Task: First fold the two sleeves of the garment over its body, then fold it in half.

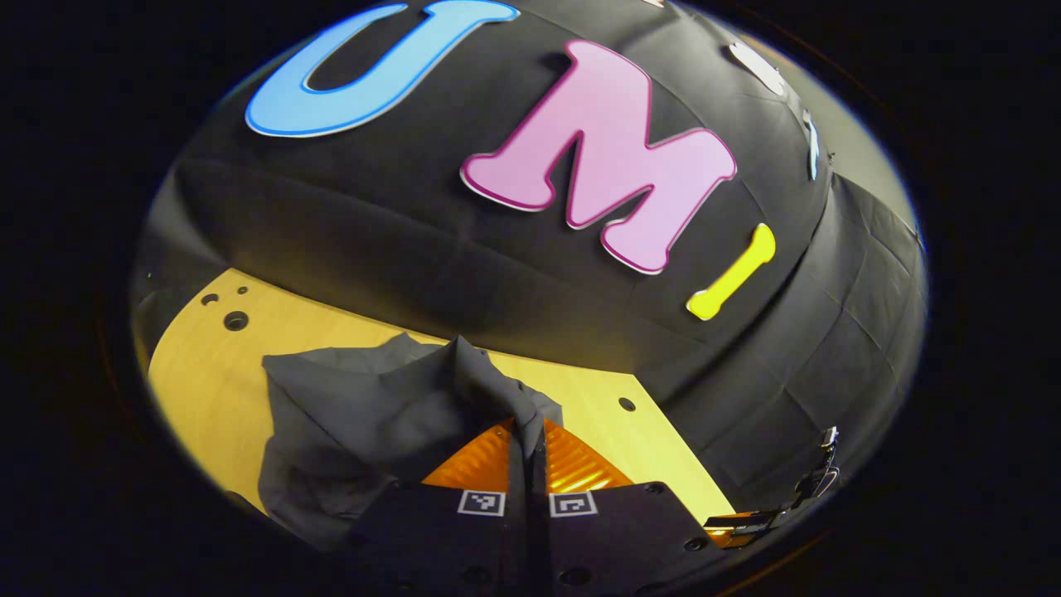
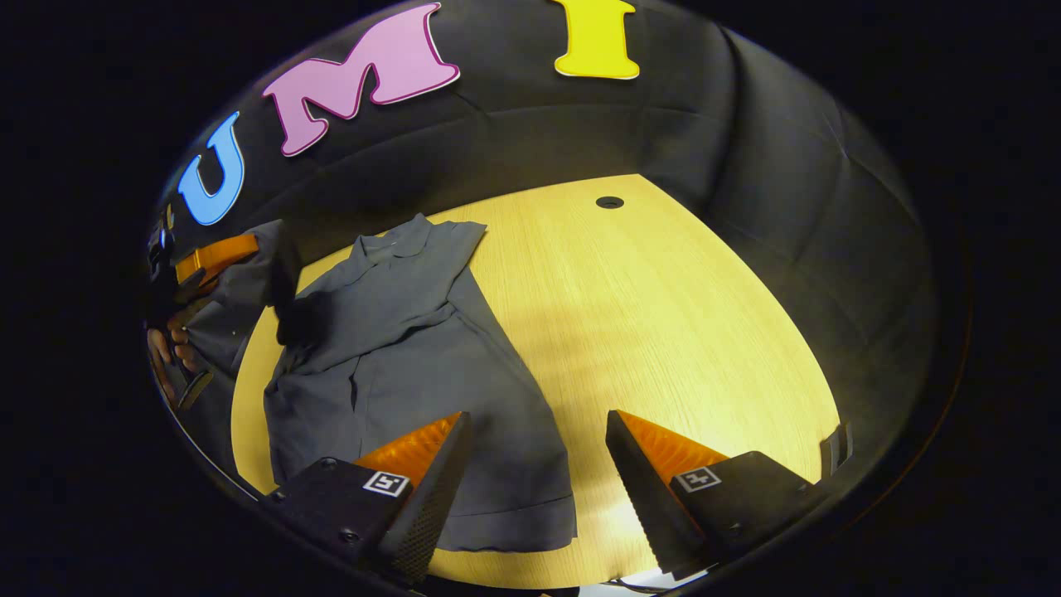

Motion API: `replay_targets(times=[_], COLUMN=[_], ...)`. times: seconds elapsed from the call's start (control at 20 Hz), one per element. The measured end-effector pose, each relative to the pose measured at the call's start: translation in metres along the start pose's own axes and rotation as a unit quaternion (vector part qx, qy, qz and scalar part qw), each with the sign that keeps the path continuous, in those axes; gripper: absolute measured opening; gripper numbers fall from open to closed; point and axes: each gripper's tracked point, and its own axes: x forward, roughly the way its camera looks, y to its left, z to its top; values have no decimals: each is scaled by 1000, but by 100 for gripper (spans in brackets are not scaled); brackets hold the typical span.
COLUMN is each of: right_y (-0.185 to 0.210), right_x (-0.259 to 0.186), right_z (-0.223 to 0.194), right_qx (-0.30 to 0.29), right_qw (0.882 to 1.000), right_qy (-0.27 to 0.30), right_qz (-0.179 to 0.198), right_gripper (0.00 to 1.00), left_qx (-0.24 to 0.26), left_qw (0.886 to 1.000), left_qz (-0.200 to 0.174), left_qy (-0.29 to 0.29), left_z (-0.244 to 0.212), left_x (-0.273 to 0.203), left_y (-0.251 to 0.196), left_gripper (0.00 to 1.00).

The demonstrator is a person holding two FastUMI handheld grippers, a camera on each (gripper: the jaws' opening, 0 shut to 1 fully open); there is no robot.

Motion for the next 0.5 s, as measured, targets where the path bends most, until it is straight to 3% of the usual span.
replay_targets(times=[0.2, 0.5], right_y=[-3, -10], right_x=[10, 20], right_z=[-1, -15], right_qx=[10, 42], right_qw=[1000, 998], right_qy=[11, 37], right_qz=[6, 8], right_gripper=[99, 99], left_qx=[2, 14], left_qw=[1000, 997], left_qz=[-11, 11], left_qy=[28, 70], left_z=[-19, -54], left_x=[37, 78], left_y=[-25, -25], left_gripper=[5, 7])
